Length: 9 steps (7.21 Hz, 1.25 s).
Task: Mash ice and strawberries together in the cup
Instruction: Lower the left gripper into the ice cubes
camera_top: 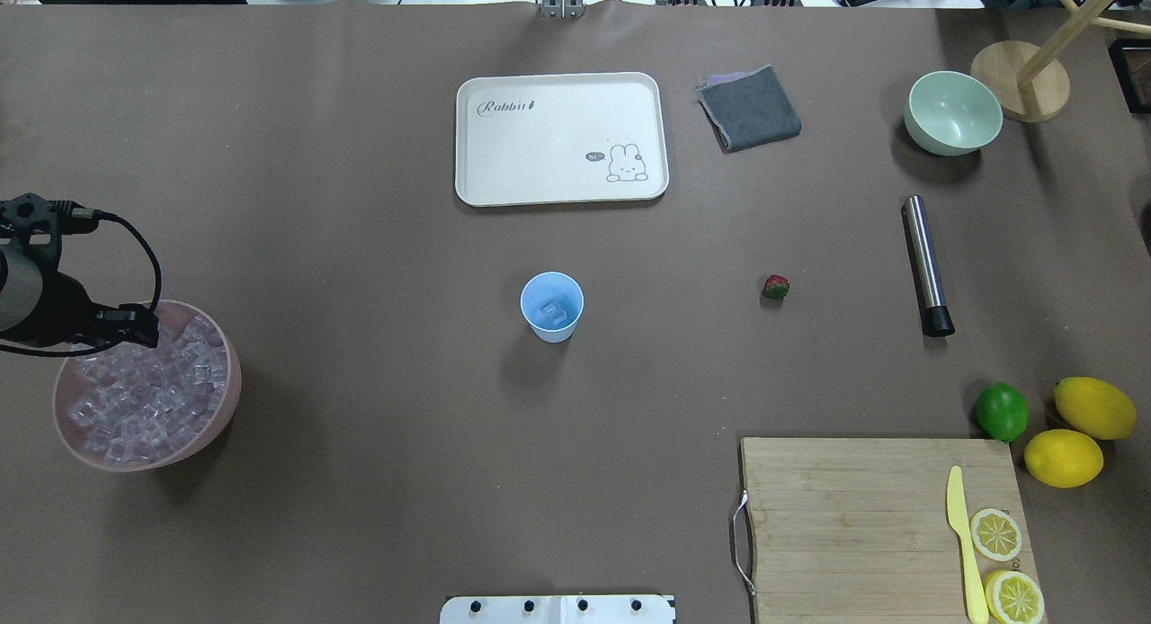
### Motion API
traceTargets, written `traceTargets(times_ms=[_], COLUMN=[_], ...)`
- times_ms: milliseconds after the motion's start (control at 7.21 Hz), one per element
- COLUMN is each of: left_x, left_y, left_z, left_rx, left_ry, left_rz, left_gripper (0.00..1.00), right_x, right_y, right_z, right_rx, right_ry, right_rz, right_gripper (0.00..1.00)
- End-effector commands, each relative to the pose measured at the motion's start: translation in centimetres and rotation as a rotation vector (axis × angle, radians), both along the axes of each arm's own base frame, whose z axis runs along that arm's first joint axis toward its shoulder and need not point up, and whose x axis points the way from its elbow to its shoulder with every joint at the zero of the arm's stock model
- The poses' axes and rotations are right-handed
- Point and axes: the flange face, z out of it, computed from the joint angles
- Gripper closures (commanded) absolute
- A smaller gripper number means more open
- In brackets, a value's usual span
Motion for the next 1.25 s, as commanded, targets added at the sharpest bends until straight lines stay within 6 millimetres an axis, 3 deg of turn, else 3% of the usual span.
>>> traceTargets(times_ms=[0, 416, 694, 1110], left_x=[0.2, 1.0, 0.5, -0.3], left_y=[-0.2, -0.8, -1.0, -1.0], left_z=[0.3, 0.7, 0.5, 0.5], left_rx=[-0.003, -0.007, -0.004, -0.005], left_ry=[-0.004, -0.008, -0.007, -0.006], left_rz=[0.001, 0.005, -0.005, -0.016], left_gripper=[0.37, 0.37, 0.59, 0.74], right_x=[0.0, 0.0, 0.0, 0.0], right_y=[0.0, 0.0, 0.0, 0.1], right_z=[0.0, 0.0, -0.1, -0.7], right_rx=[0.001, 0.001, 0.002, 0.014], right_ry=[0.001, 0.002, 0.000, -0.002], right_rz=[0.000, 0.001, 0.000, 0.000], right_gripper=[0.00, 0.00, 0.00, 0.00])
